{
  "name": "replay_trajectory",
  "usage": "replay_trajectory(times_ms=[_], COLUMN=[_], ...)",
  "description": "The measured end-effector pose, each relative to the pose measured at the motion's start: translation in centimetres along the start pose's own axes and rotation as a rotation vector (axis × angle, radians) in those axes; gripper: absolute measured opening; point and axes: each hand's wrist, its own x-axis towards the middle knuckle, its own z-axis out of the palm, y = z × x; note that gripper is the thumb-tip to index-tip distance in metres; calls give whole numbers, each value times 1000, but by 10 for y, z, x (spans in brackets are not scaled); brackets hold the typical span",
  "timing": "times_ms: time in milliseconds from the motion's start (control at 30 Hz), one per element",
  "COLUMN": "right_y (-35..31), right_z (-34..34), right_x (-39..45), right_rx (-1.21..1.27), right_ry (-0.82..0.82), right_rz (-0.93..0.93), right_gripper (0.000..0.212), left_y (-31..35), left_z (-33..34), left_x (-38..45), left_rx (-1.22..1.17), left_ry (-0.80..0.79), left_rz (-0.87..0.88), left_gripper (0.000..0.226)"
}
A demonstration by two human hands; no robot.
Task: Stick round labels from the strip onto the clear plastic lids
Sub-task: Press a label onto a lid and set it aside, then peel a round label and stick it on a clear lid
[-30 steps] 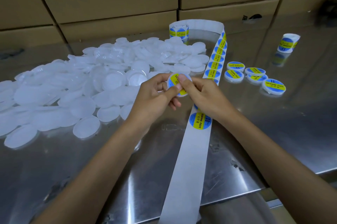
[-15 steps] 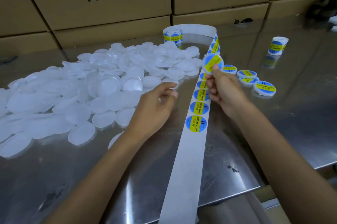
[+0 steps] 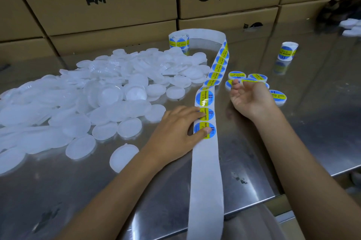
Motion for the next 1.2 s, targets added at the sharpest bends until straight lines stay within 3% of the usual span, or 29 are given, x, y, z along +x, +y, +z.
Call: replay_trajectory(times_ms=[133,233,333,467,633,867,1033,1200], right_y=[5,12,18,23,33,48,46,42], right_z=[2,5,9,9,5,-1,-11,-29], right_x=[-2,-6,-12,-14,-14,-29,-59,-77], right_rx=[-306,-556,-743,-956,-1156,-1559,-1622,-1811], right_ry=[-54,-118,-113,-100,-127,-280,-456,-596], right_rz=[-61,-126,-201,-346,-598,-888,-839,-723], right_gripper=[26,20,19,21,18,11,12,33], left_y=[2,2,-5,-25,-47,-45,-41,-37], left_z=[-1,-6,-17,-40,-56,-55,-57,-59], left_x=[3,1,-2,-8,-15,-15,-17,-18], left_rx=[99,9,10,153,287,184,71,12], left_ry=[11,-10,64,168,68,-15,-112,-143], left_rz=[-47,-25,-22,-158,-293,-204,-149,-149], left_gripper=[45,40,35,33,40,47,45,47])
